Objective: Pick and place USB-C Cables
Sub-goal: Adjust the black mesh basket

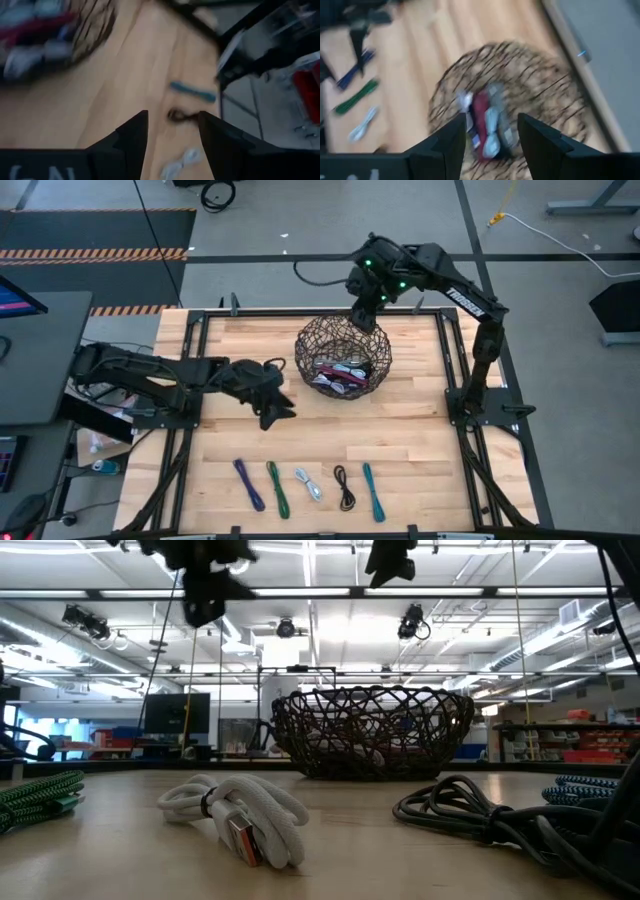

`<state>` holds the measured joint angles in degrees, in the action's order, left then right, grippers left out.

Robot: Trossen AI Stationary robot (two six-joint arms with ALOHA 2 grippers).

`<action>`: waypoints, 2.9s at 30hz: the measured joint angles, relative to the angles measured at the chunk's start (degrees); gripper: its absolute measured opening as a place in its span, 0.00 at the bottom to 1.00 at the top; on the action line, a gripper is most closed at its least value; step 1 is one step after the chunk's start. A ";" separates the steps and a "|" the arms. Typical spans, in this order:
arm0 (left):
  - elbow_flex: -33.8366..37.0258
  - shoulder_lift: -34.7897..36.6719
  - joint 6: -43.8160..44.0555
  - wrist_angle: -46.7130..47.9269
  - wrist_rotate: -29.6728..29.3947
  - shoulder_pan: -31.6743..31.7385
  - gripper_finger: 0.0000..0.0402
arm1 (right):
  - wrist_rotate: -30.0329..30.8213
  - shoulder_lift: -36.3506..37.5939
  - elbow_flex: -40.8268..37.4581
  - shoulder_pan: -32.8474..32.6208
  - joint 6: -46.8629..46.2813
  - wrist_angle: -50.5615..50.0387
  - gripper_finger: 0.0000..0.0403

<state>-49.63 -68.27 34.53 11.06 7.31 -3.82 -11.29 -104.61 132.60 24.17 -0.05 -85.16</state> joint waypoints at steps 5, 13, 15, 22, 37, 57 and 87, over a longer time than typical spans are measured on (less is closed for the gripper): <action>-0.04 0.15 -2.44 -4.44 -4.25 3.30 0.45 | -2.05 -1.36 0.00 -2.14 -2.16 -4.44 0.44; -0.04 0.15 -7.78 -2.51 -8.72 9.99 0.45 | 1.42 -1.27 -1.03 -10.27 -6.97 -4.77 0.42; -0.03 0.63 -8.39 -4.27 -7.93 11.81 0.45 | 3.46 -1.23 -2.41 -12.47 -8.63 -4.81 0.42; -6.96 4.19 -15.55 -3.55 -1.39 17.67 0.45 | 9.50 -1.27 -13.10 -18.86 -14.07 -4.43 0.42; -33.77 6.50 -27.60 37.26 -8.67 20.12 0.45 | 13.26 6.98 -40.39 -21.27 -20.68 12.94 0.42; -35.93 6.36 -24.38 41.21 -10.14 20.12 0.45 | 6.44 17.22 -61.40 -19.15 -9.25 30.31 0.42; -35.89 6.36 -22.71 41.52 -10.15 20.12 0.45 | 1.37 14.64 -67.85 -19.33 -9.63 41.66 0.51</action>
<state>-85.52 -61.91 11.82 52.58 -2.84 16.29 -9.92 -89.97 64.75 4.84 -9.67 -43.51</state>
